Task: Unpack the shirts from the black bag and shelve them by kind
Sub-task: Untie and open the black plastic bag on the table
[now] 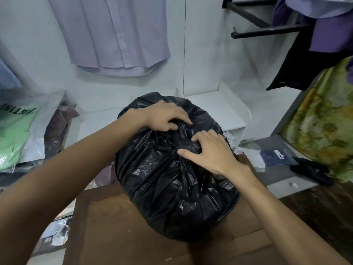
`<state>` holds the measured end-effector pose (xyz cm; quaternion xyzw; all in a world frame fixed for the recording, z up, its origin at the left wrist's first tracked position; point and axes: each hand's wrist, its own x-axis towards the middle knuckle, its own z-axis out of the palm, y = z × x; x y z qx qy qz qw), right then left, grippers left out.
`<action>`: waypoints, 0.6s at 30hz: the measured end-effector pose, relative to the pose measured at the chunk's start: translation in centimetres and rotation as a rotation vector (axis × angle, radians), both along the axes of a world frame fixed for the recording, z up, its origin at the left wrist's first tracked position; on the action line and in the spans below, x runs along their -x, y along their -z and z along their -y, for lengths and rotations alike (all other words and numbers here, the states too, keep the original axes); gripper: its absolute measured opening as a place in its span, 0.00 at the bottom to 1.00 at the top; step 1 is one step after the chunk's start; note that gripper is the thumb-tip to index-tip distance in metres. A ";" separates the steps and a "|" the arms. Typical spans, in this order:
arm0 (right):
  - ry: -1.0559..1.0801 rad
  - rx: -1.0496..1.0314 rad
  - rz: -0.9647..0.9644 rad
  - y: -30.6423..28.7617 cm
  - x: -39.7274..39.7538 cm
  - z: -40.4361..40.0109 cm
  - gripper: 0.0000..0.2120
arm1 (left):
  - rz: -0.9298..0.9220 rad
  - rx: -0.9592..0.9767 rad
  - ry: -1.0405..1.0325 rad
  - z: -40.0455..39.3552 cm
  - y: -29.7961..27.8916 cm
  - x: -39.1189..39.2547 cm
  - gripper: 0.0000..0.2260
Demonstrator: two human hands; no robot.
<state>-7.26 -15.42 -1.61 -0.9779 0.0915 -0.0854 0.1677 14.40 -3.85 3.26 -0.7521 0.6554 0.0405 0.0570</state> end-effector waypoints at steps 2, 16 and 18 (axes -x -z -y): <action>-0.026 -0.025 -0.053 -0.5 -1.7 -1.4 0.36 | 0.015 -0.132 0.092 0.3 -0.1 0.2 0.17; -0.139 -0.008 0.103 2.4 2.6 -2.2 0.15 | 0.059 0.326 -0.552 2.4 -0.1 -5.8 0.13; -0.188 0.047 0.030 2.8 3.2 -1.9 0.22 | 0.001 0.380 -0.736 1.5 0.1 -6.8 0.16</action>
